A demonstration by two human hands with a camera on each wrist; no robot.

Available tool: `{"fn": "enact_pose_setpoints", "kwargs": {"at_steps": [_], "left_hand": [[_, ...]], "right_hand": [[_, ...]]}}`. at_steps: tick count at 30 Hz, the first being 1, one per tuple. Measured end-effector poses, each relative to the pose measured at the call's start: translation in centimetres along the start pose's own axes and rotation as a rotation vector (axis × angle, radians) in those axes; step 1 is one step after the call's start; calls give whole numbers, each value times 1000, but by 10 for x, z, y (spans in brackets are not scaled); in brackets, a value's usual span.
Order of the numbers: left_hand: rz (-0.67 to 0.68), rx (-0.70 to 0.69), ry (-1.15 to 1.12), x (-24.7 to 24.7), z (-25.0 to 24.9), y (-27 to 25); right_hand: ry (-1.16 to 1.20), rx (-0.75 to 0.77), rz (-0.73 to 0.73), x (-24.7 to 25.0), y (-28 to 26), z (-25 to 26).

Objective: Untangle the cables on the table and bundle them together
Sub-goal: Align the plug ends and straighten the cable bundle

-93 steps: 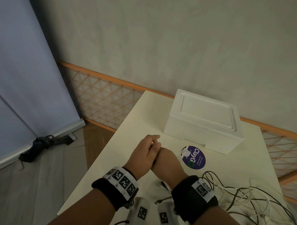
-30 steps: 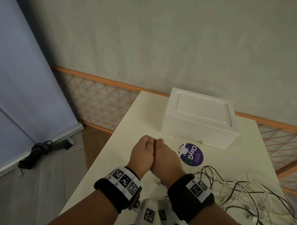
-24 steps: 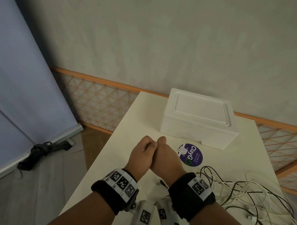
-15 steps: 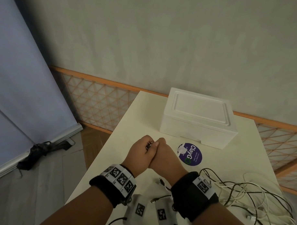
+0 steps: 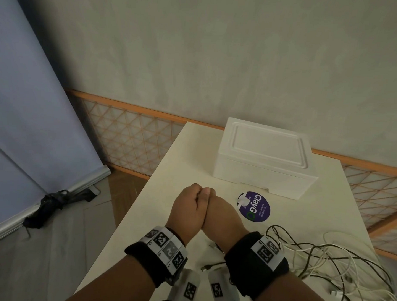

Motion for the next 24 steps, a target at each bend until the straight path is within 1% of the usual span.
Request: {"fn": "enact_pose_setpoints", "kwargs": {"at_steps": [3, 7, 8, 9, 11, 12, 15, 16, 17, 18, 20, 21, 22, 23, 24], "left_hand": [[-17, -23, 27, 3, -2, 3], [39, 7, 28, 0, 0, 9], [47, 12, 35, 1, 1, 10], [45, 15, 37, 3, 1, 12], [28, 30, 6, 8, 3, 15], [25, 36, -20, 10, 3, 16], [89, 29, -95, 4, -1, 14], [119, 58, -146, 1, 0, 13], [144, 132, -246, -1, 3, 13], [161, 256, -401, -2, 9, 13], [197, 561, -798, -10, 22, 9], [197, 691, -949, -13, 27, 6], [196, 773, -1015, -14, 33, 5], [203, 810, -1006, -15, 36, 4], [212, 805, -936, -15, 38, 4]], "right_hand": [[56, -20, -22, 5, -1, 3], [9, 10, 17, -4, 3, 3], [38, 19, 11, -4, 3, 4], [116, 4, -3, -3, 3, 2], [281, -60, -45, 0, 0, -6], [302, -88, -50, 0, -2, -9], [175, -115, -27, -3, -5, -13], [137, -110, -31, -2, -5, -13], [120, -107, -40, -1, -6, -12], [107, -108, -46, 1, -6, -12], [77, -109, -49, 4, -8, -8], [71, -106, -49, 4, -9, -7], [66, -102, -44, 4, -9, -5], [59, -98, -35, 4, -9, -2], [58, -91, -29, 3, -9, 0]]}}
Point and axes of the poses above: each hand's wrist, its own y-axis towards the middle knuckle, its own x-axis out of the back of the hand, z = x × y, the point moved 8 cm from there along y, towards the middle knuckle, and after that the axes turned 2 degrees about x, right-handed, at the moved point
